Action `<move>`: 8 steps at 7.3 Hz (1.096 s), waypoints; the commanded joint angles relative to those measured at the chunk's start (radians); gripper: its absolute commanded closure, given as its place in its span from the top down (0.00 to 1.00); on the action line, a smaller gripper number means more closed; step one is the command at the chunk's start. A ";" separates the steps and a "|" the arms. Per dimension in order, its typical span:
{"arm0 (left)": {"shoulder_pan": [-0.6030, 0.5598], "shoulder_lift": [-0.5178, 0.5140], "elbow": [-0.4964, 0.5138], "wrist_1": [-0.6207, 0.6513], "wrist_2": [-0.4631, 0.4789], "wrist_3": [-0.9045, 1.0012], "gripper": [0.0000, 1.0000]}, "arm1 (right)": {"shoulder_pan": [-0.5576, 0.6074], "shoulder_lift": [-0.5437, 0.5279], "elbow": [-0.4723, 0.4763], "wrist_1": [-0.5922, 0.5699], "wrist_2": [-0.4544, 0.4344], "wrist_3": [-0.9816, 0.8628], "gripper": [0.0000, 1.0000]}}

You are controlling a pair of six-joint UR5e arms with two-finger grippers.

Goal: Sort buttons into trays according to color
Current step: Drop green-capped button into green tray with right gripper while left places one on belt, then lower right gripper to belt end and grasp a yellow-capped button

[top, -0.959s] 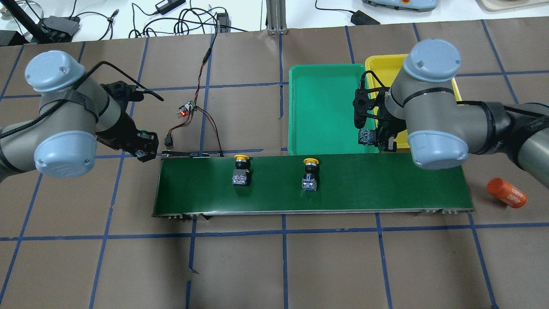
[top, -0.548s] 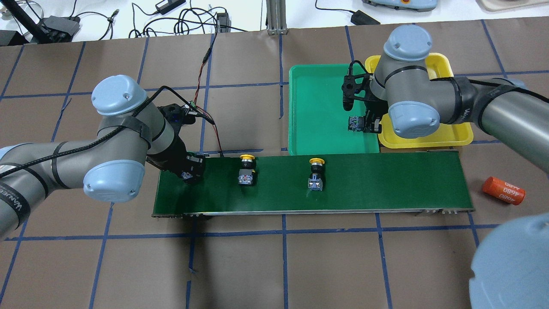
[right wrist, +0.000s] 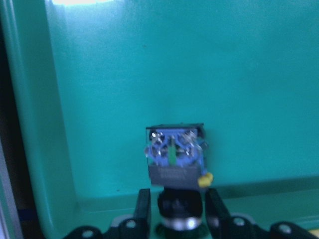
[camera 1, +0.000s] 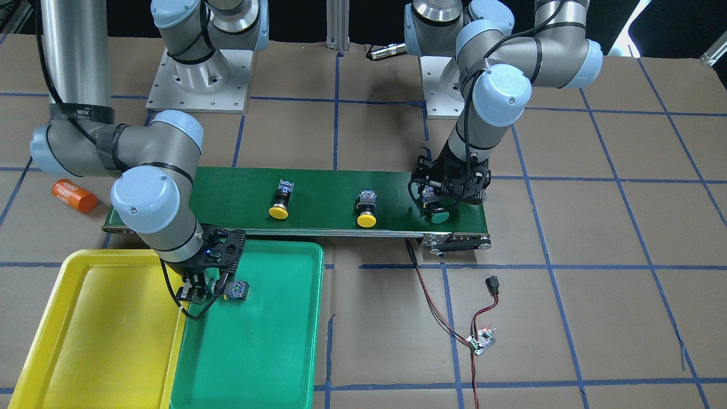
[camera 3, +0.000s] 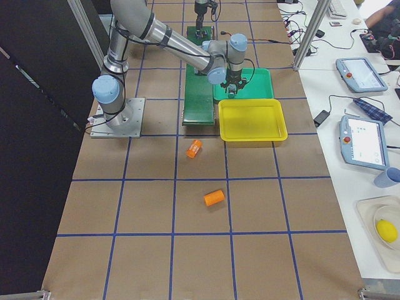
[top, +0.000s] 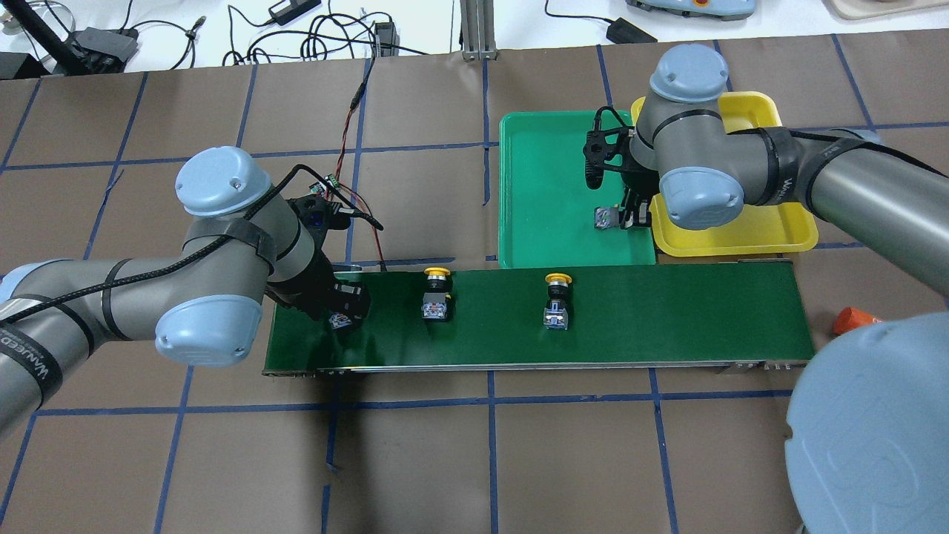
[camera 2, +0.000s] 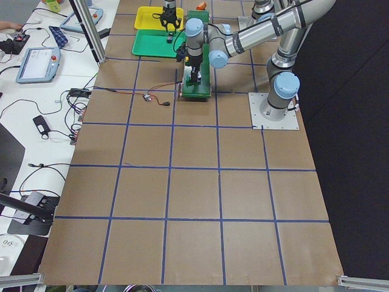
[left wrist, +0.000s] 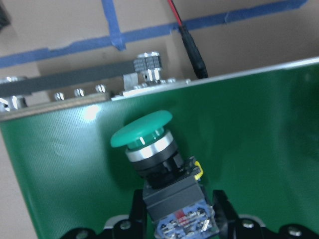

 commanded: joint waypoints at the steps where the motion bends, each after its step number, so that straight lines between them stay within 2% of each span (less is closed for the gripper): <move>1: 0.077 0.022 0.264 -0.293 0.003 0.022 1.00 | -0.007 -0.023 -0.001 0.002 0.001 0.005 1.00; 2: 0.157 0.023 0.413 -0.447 0.003 0.069 1.00 | -0.010 -0.066 0.013 0.019 -0.003 0.040 1.00; 3: 0.194 0.038 0.507 -0.496 0.017 0.094 1.00 | -0.011 -0.122 0.037 0.048 -0.003 0.079 1.00; 4: 0.186 0.071 0.543 -0.542 0.040 0.094 1.00 | -0.014 -0.184 0.074 0.054 -0.011 0.141 1.00; 6: 0.185 0.119 0.525 -0.583 0.013 0.098 1.00 | -0.015 -0.308 0.192 0.054 -0.016 0.329 1.00; 8: 0.182 0.125 0.480 -0.557 0.023 0.081 1.00 | -0.010 -0.405 0.307 0.054 -0.011 0.680 1.00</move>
